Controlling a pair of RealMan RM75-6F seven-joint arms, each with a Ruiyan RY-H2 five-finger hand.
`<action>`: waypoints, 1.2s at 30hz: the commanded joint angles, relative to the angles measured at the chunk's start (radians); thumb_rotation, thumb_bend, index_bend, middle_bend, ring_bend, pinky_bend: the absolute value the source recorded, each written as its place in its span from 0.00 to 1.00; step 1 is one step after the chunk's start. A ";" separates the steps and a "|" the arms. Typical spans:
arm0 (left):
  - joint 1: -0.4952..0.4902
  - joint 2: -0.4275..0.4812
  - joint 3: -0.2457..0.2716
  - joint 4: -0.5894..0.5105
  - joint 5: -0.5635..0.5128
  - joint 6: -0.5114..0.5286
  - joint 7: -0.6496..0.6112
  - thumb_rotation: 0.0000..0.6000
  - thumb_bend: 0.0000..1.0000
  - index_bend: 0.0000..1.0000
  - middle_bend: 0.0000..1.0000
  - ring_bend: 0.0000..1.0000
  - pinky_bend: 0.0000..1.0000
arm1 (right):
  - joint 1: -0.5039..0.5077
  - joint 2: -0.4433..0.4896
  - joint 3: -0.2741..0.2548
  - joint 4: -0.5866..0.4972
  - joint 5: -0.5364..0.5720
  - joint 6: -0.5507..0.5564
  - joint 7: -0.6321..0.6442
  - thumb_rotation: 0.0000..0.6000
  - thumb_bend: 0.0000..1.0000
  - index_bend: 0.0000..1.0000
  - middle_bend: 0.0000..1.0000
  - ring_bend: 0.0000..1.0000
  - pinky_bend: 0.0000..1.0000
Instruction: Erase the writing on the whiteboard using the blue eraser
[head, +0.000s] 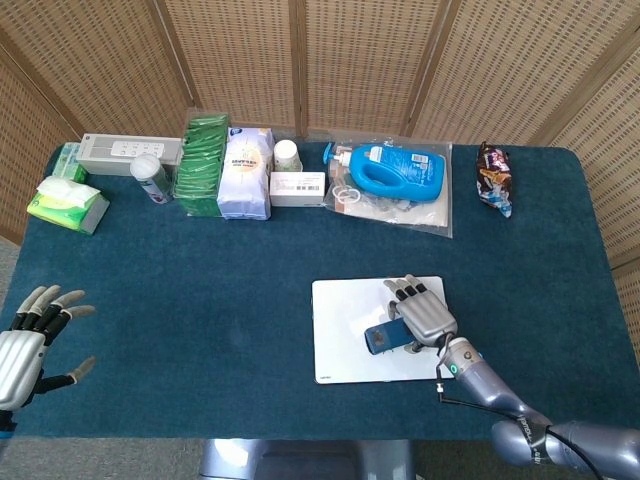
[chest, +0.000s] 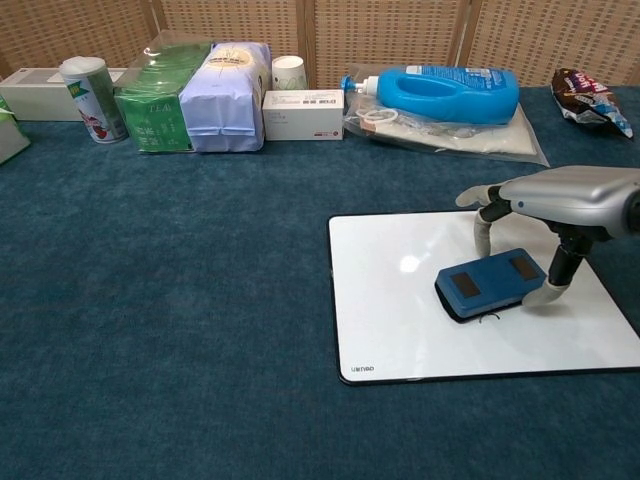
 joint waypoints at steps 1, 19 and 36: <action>0.000 -0.001 0.000 0.000 0.000 0.001 -0.001 1.00 0.29 0.27 0.19 0.07 0.00 | 0.002 -0.001 -0.001 0.003 0.001 0.000 -0.001 1.00 0.09 0.40 0.05 0.00 0.00; 0.004 -0.005 0.001 0.011 0.001 0.006 -0.007 1.00 0.29 0.27 0.19 0.06 0.00 | 0.011 -0.008 0.024 -0.009 0.017 -0.002 0.044 1.00 0.10 0.56 0.08 0.00 0.00; 0.015 0.007 0.006 -0.003 0.007 0.023 0.003 1.00 0.29 0.27 0.19 0.06 0.00 | 0.032 -0.059 0.025 0.048 0.041 -0.028 0.068 1.00 0.11 0.57 0.08 0.00 0.00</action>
